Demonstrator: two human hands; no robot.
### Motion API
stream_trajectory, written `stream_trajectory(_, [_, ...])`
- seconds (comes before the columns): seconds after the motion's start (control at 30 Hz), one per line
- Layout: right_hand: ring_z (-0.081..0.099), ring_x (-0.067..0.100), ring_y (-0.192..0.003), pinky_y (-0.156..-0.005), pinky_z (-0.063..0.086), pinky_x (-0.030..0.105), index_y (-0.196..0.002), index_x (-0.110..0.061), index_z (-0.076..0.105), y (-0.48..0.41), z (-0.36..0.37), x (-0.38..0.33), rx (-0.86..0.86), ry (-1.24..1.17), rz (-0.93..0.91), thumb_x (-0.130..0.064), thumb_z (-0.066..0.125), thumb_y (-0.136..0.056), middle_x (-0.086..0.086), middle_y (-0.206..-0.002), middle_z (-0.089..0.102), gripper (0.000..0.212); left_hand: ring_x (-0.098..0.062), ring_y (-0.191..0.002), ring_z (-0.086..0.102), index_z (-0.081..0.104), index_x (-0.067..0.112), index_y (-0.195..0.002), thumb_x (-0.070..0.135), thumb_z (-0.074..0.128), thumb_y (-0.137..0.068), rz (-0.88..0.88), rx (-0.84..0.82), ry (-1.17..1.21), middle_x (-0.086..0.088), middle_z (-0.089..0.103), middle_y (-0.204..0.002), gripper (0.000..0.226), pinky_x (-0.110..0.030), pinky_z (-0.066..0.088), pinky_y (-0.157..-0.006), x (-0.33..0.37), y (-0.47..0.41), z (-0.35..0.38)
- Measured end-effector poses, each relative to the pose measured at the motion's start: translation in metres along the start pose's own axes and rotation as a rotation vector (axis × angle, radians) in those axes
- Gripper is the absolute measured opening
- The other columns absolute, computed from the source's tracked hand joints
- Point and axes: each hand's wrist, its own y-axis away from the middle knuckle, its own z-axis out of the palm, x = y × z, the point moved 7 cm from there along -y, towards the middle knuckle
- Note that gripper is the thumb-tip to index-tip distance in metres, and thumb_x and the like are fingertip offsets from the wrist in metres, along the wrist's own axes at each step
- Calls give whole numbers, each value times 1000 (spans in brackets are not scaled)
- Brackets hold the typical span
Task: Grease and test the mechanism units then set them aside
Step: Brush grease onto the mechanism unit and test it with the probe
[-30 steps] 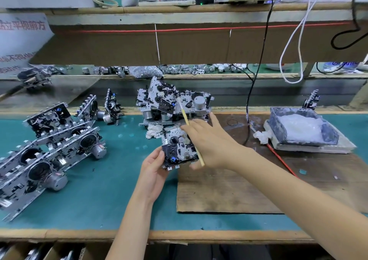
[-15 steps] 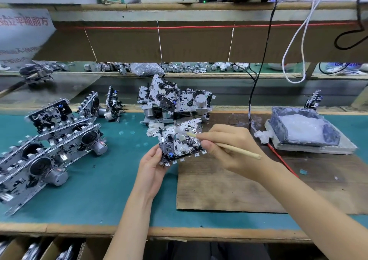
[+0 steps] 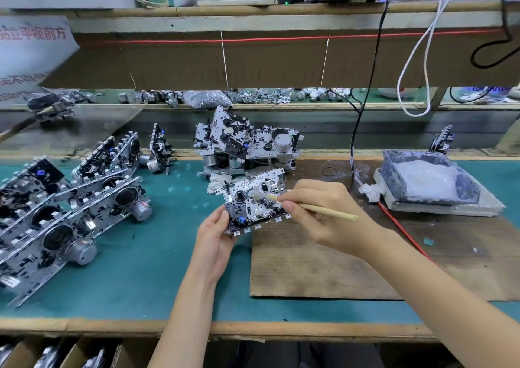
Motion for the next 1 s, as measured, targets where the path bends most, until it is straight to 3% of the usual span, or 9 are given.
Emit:
stream_trajectory(0.23, [52,13,-69,-63,43,22,-89,4,64,-2,7,-3,-64,41,-35,-1,56,-82,9,-78,60,12,-5,-77,67,62,9,-106,7,37,-97,2,-4,8,4,74,-88,26,-19,54,-66,0,0,1])
stream_trajectory(0.43, [55,22,-65,-59,45,34,-85,4,64,-1,11,1,-95,53,-33,-1,55,-81,9,-76,59,11,-6,-76,67,61,8,-108,7,37,-98,-5,-6,-3,3,74,-88,26,-19,54,-65,0,0,1])
stream_trajectory(0.6, [59,23,-70,-62,48,33,-95,4,66,0,2,0,-10,61,-41,-1,55,-84,12,-83,61,16,-6,-77,68,62,10,-105,7,37,-98,-6,-1,-2,3,74,-89,26,-19,54,-64,0,0,1])
stream_trajectory(0.7, [58,25,-68,-57,50,35,-102,3,67,6,-7,9,43,183,3,-8,50,-89,13,-84,59,24,-10,-79,64,63,10,-103,6,38,-98,-15,25,10,0,72,-90,26,-20,54,-63,-2,0,-2])
stream_trajectory(0.83, [53,27,-64,-47,49,39,-100,3,68,22,-21,30,92,383,167,2,63,-80,15,-79,55,20,-12,-80,60,63,10,-100,6,38,-98,-26,43,32,-2,68,-91,25,-20,54,-61,-4,-2,-5])
stream_trajectory(0.9, [53,25,-65,-52,51,37,-99,5,67,29,-28,31,119,326,171,-2,58,-84,15,-80,56,19,-10,-78,63,63,10,-100,5,38,-98,-29,37,25,2,71,-87,26,-19,54,-61,-5,-3,-4])
stream_trajectory(1.0, [53,17,-72,-68,46,19,-102,7,64,30,-26,13,106,158,72,-7,51,-88,13,-84,58,23,-9,-78,64,63,11,-101,5,36,-99,-26,21,10,3,72,-87,27,-19,55,-62,-5,-3,-2])
